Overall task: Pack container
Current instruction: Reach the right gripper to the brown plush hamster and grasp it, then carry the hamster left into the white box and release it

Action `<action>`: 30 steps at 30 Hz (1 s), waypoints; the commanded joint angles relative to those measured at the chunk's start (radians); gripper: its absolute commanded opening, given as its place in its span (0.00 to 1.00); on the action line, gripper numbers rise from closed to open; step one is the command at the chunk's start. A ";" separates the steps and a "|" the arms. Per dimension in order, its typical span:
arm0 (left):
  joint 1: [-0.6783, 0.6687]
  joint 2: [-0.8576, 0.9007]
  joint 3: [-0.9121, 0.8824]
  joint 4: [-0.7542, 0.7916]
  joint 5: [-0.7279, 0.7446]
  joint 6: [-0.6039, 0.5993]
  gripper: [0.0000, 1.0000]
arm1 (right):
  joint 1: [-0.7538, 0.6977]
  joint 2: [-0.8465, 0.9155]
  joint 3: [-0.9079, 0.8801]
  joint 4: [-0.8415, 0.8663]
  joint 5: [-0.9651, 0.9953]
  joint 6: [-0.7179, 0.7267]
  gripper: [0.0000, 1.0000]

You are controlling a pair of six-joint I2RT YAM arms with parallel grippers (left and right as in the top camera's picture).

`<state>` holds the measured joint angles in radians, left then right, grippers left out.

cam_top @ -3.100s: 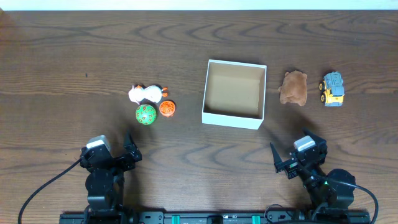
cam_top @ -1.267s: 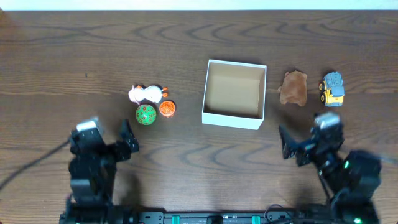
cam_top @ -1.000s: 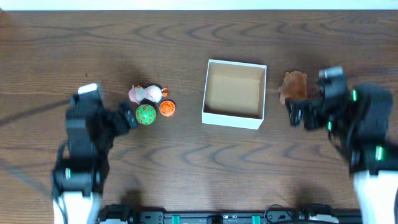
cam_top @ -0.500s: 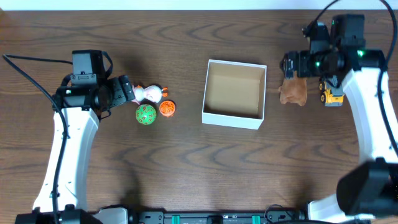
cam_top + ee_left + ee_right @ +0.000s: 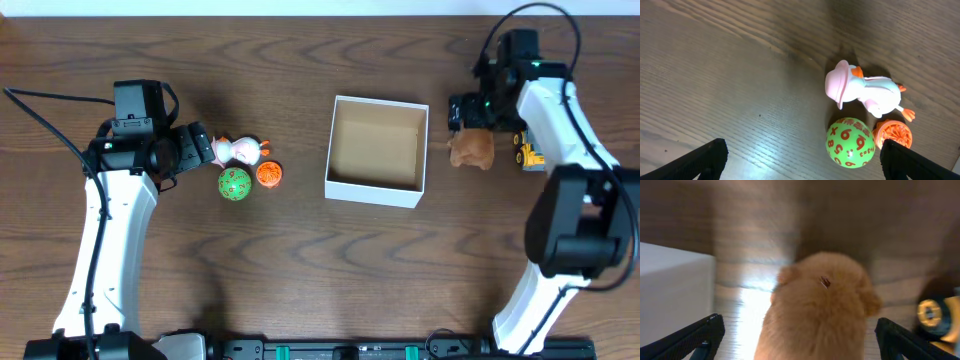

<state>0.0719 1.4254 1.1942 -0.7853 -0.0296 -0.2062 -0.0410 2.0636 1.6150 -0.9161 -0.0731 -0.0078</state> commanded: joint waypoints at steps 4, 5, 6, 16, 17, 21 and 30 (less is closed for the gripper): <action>0.004 0.005 0.018 -0.003 0.000 0.002 0.98 | -0.004 0.065 0.010 -0.043 0.024 0.060 0.85; 0.004 0.005 0.018 -0.003 -0.001 0.002 0.98 | -0.004 0.069 0.009 -0.048 0.024 0.061 0.76; 0.004 0.005 0.018 -0.003 -0.001 0.002 0.98 | -0.003 0.074 0.008 -0.053 0.024 0.061 0.61; 0.004 0.005 0.018 -0.003 -0.001 0.002 0.98 | -0.002 0.063 0.014 -0.123 0.024 0.109 0.01; 0.004 0.005 0.018 -0.003 -0.001 0.002 0.98 | 0.000 0.049 0.022 -0.133 0.024 0.123 0.01; 0.004 0.005 0.018 -0.003 -0.001 0.002 0.98 | 0.027 -0.044 0.081 -0.180 0.024 0.142 0.01; 0.003 0.005 0.018 -0.003 -0.001 0.002 0.98 | 0.264 -0.310 0.206 -0.188 -0.019 0.248 0.01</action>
<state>0.0719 1.4254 1.1942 -0.7853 -0.0292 -0.2062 0.1261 1.8469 1.7905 -1.1107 -0.0608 0.1547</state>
